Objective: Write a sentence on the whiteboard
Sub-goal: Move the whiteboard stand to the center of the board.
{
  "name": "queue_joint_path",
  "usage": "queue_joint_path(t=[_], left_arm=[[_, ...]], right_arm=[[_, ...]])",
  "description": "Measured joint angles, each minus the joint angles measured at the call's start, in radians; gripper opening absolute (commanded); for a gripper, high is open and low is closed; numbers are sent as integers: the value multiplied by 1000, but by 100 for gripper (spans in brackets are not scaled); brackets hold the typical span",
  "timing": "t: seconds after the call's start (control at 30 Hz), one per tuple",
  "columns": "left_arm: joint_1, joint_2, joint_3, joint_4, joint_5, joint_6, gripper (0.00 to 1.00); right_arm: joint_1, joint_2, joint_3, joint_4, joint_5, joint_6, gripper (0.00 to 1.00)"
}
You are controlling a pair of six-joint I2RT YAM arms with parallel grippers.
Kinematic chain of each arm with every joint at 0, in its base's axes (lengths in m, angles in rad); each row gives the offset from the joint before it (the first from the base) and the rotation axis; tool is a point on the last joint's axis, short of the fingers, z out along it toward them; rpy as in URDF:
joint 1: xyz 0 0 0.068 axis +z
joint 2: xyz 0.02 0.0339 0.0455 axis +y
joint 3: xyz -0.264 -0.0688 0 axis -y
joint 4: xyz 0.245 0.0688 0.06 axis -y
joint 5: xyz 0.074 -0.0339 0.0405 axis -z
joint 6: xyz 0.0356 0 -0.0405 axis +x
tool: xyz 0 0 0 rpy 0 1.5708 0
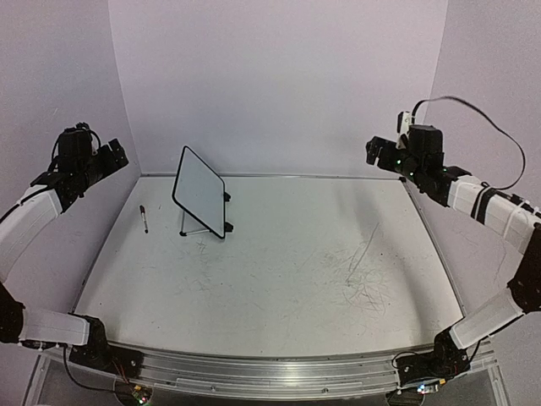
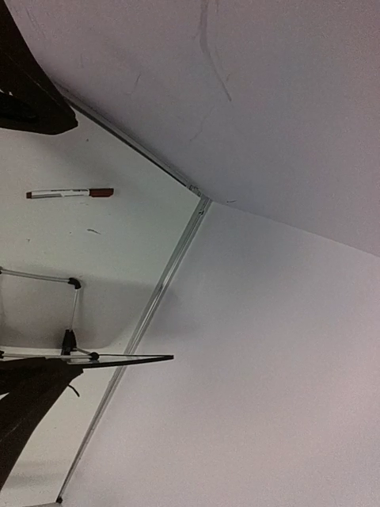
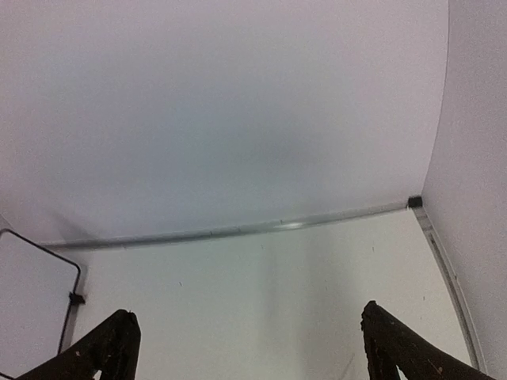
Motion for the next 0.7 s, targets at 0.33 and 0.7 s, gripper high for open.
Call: queue_joint_path(t=[0.33,0.7], left_arm=[[-2,10,-35,-64,29,-76,99],[18,130,-114,-99,100,-220,99]], right_arm=[[6,38,-11,-117,-4,8,98],[12,132,18,-137,-77,-2,98]])
